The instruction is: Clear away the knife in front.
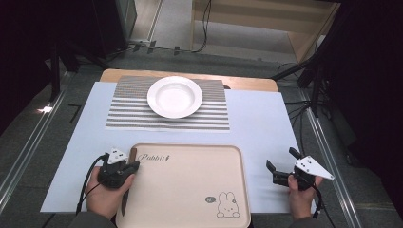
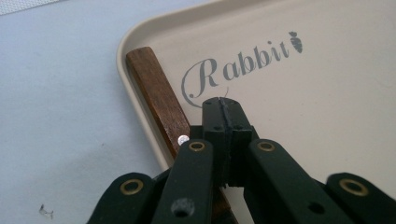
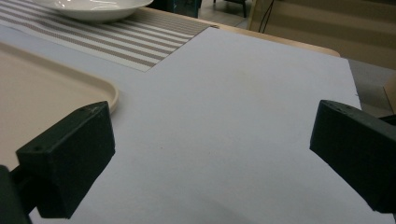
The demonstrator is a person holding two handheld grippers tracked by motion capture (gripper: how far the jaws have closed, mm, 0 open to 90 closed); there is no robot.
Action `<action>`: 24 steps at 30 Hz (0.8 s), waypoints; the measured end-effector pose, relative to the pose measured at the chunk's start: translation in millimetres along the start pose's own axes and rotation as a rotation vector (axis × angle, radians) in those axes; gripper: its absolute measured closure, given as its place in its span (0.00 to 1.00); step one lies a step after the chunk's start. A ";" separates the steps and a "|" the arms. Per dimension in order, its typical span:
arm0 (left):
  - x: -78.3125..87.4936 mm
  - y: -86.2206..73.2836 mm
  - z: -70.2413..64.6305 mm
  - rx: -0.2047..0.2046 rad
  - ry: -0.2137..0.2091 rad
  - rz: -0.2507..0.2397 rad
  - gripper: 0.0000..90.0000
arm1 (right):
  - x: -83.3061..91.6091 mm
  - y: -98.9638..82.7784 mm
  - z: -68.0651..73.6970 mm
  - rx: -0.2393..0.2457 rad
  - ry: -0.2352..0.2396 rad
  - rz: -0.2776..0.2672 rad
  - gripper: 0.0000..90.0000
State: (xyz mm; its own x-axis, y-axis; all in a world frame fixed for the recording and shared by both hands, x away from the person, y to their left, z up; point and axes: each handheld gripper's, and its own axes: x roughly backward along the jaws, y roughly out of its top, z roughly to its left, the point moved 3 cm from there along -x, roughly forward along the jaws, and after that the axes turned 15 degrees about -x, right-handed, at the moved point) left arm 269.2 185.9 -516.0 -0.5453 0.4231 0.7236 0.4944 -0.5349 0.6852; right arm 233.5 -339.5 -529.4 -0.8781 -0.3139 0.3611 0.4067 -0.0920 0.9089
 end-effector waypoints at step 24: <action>41.2 13.9 7.9 -0.055 -0.034 -0.376 0.10 | 0.3 0.0 -0.1 0.001 0.003 0.001 0.00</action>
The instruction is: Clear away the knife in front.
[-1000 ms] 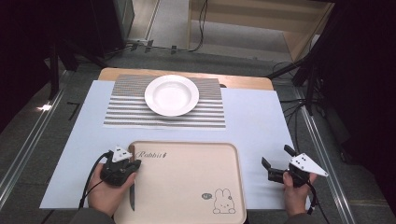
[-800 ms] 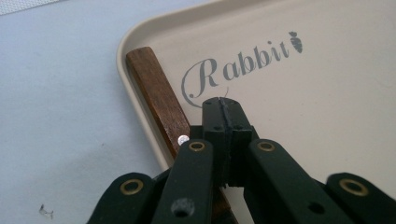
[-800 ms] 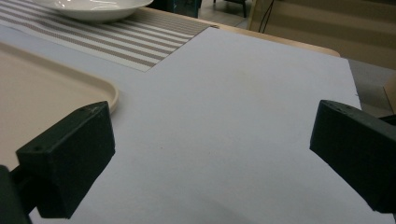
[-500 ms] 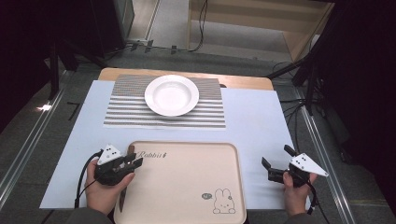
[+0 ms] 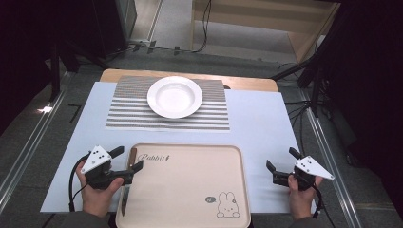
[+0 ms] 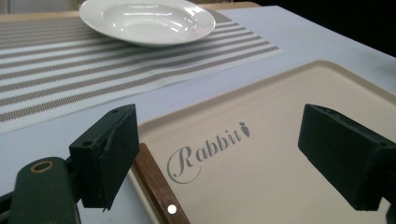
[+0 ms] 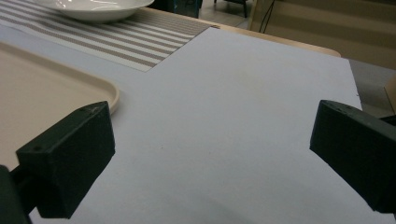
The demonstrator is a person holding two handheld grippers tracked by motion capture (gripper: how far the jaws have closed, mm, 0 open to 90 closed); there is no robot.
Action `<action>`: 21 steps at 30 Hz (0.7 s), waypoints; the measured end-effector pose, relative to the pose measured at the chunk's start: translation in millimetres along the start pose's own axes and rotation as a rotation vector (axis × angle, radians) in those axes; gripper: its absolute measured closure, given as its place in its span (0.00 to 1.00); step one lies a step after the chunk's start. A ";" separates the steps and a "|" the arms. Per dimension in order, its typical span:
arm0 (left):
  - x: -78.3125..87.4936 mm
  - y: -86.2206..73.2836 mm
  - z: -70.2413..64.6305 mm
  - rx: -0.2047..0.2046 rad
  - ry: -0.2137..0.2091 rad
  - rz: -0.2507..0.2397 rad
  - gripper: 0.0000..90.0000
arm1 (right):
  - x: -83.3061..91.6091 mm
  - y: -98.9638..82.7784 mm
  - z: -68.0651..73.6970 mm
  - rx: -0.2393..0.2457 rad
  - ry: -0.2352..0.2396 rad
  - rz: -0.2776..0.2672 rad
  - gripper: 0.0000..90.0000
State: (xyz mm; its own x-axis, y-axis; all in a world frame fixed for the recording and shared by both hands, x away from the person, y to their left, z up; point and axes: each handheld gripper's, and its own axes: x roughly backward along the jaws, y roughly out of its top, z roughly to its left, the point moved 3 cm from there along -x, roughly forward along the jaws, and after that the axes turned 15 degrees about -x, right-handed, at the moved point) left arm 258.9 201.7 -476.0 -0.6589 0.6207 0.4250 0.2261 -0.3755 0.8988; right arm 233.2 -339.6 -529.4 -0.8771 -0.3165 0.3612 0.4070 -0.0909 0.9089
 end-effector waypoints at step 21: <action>25.9 -11.9 32.2 0.042 0.047 -0.062 0.00 | 0.3 -0.1 -0.4 -0.003 0.003 -0.001 0.00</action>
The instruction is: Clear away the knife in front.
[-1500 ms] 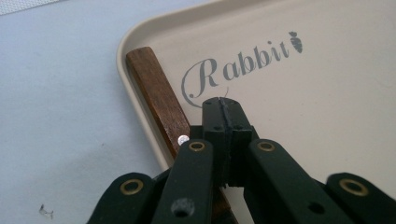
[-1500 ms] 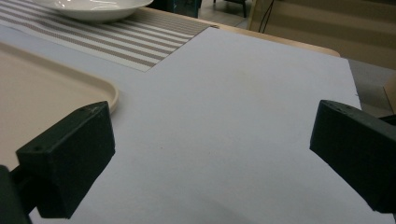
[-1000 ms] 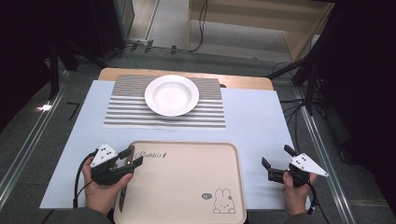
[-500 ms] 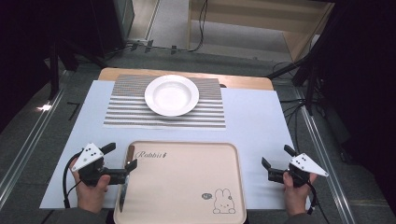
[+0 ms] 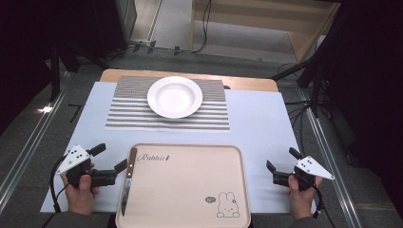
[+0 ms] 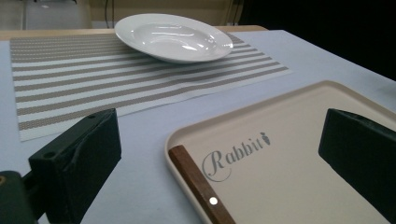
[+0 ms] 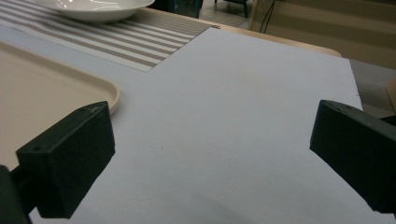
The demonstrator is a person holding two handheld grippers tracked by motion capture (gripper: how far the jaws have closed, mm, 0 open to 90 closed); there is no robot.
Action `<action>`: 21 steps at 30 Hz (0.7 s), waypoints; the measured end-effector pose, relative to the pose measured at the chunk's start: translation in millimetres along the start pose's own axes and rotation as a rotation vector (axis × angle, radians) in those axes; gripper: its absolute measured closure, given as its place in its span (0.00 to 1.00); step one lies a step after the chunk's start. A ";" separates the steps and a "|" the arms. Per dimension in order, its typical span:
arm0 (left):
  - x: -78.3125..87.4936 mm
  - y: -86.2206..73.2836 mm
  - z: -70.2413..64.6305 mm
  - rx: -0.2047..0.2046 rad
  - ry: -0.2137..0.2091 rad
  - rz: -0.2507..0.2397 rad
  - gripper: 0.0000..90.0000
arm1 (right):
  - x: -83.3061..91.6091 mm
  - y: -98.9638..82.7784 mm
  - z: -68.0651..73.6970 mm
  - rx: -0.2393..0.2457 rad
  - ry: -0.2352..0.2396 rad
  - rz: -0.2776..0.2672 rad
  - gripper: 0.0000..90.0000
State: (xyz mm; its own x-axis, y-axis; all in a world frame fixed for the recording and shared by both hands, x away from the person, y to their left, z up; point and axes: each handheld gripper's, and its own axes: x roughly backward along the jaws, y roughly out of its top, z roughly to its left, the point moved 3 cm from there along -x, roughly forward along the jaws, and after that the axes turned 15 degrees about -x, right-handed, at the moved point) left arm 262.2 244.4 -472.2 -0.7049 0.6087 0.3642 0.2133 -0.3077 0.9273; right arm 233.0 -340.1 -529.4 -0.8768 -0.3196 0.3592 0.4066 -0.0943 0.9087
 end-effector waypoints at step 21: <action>13.3 -29.3 41.8 0.011 0.111 0.041 0.00 | 1.0 0.2 -0.7 -0.007 0.000 -0.010 0.00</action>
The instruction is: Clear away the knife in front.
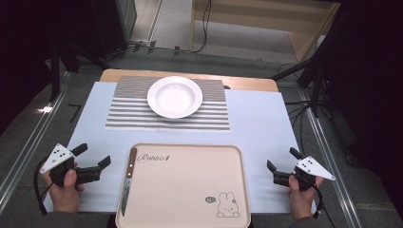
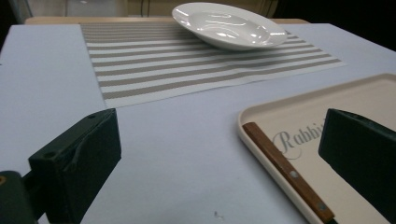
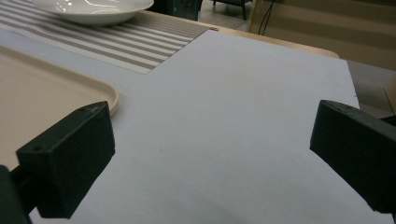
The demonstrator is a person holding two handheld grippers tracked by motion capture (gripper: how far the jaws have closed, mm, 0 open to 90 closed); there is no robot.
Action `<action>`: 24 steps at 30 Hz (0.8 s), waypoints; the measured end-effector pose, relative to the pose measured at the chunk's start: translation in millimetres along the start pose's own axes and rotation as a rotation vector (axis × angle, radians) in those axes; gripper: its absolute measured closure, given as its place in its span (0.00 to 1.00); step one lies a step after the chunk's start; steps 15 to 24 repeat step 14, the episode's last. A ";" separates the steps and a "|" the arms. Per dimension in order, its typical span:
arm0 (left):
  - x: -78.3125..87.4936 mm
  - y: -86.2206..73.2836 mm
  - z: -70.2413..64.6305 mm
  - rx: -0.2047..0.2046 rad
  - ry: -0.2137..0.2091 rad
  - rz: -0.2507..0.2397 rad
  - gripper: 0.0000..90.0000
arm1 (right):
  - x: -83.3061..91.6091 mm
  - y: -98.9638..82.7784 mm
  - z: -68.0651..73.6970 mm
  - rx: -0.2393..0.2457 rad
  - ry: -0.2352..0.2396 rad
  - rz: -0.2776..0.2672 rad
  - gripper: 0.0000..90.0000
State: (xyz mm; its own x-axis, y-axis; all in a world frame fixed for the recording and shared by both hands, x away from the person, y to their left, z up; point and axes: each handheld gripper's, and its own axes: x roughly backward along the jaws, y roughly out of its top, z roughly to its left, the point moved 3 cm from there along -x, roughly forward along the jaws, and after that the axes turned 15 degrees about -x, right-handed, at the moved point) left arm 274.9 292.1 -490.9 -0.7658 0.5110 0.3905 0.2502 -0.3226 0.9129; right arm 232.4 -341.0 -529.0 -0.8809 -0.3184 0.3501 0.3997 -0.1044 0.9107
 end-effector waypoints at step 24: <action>-5.2 -15.1 7.8 0.034 -0.010 -0.035 0.00 | 0.5 0.8 -3.9 -0.033 0.021 -0.018 0.00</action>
